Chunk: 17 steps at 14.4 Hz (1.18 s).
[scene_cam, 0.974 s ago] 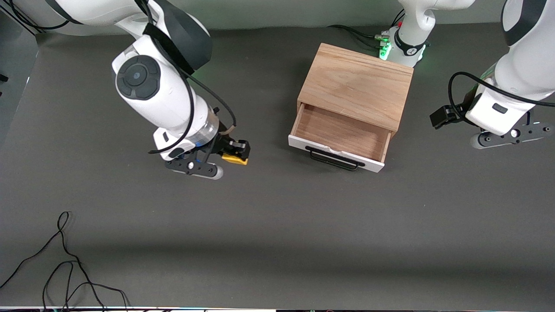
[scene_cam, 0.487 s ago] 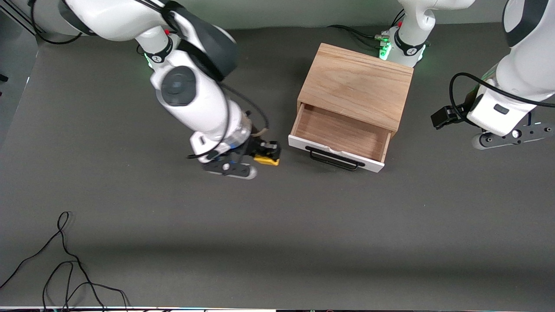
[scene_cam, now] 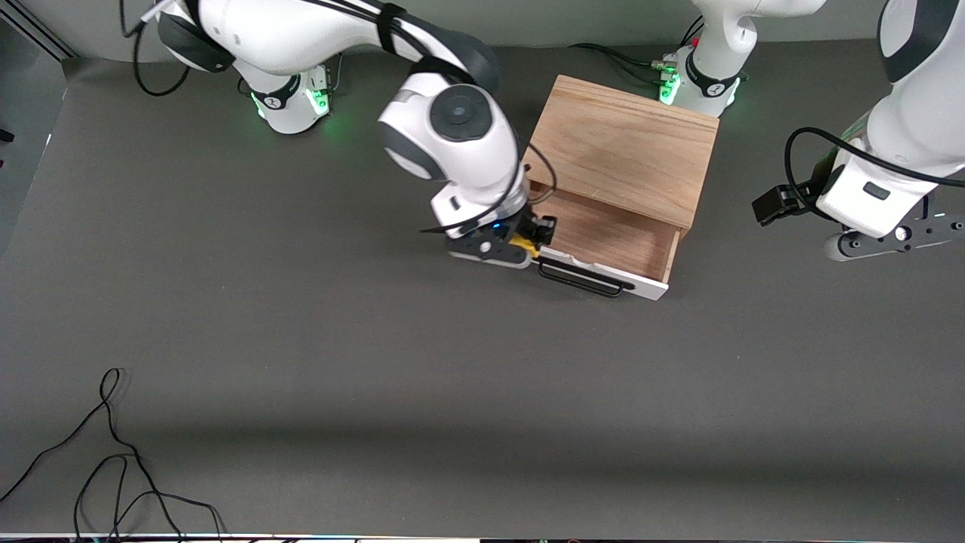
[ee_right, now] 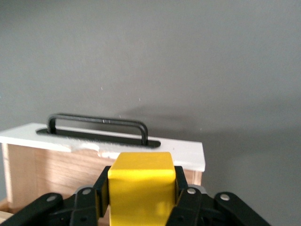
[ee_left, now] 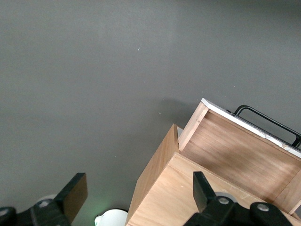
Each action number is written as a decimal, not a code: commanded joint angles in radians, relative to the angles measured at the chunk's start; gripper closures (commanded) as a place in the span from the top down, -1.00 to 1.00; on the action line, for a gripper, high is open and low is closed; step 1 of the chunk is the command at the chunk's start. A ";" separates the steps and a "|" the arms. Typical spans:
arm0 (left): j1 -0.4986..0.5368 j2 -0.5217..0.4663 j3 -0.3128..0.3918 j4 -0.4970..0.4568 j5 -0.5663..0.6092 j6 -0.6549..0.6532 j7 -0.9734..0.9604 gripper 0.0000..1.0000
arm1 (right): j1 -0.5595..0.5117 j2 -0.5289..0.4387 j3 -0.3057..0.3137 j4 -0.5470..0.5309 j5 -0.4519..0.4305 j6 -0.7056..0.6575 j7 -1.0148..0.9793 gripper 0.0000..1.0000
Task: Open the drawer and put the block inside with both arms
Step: 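Carry the yellow cube with the right gripper over the open drawer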
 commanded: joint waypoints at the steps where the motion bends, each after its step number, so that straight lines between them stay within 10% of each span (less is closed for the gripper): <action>1: 0.004 -0.018 -0.002 -0.012 0.013 0.007 0.019 0.99 | 0.035 0.033 0.003 0.028 -0.029 0.015 0.059 -1.00; 17: 0.040 -0.015 -0.002 -0.008 0.005 0.016 0.020 0.99 | 0.122 0.118 0.000 0.027 -0.158 0.044 0.156 -1.00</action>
